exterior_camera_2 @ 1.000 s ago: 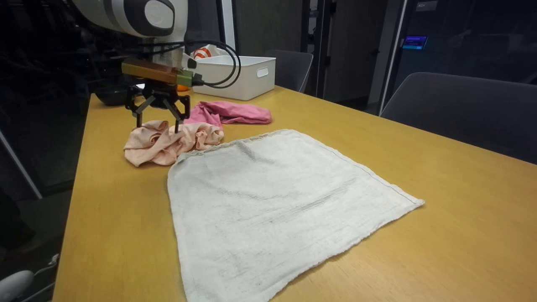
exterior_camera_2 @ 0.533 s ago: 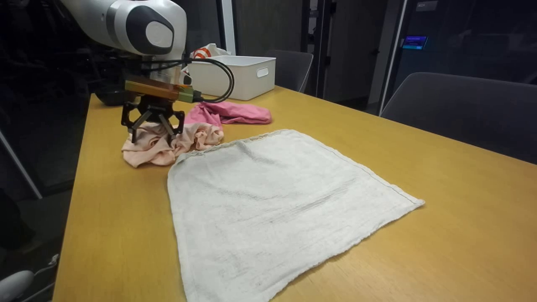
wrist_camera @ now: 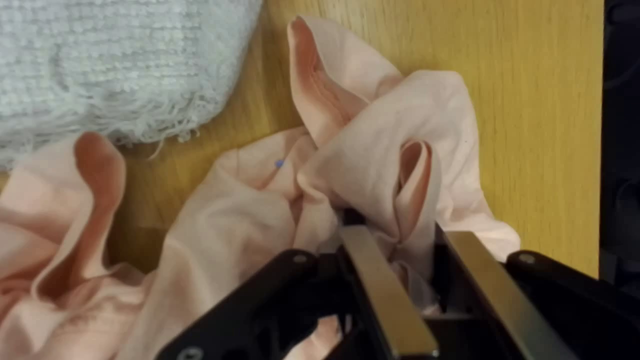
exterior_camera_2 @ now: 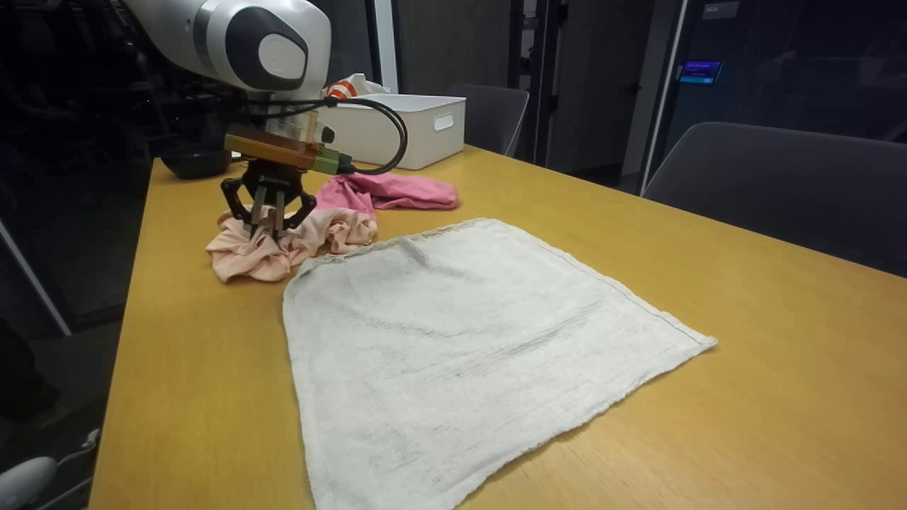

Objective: Put the shirts on the white towel and then cover the shirts with the towel

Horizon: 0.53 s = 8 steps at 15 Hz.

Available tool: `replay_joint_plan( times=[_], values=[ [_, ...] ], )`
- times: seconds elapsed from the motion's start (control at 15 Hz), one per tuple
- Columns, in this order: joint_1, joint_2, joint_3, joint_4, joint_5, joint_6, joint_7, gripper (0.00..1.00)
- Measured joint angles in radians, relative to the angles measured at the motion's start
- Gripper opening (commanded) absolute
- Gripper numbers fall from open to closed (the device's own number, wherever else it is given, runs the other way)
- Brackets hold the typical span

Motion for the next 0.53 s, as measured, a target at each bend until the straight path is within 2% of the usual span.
replay_joint_plan(
  times=[0.53],
  values=[
    [-0.069,-0.001,-0.009,0.047,0.133,-0.136,-0.083,0.04]
  ],
)
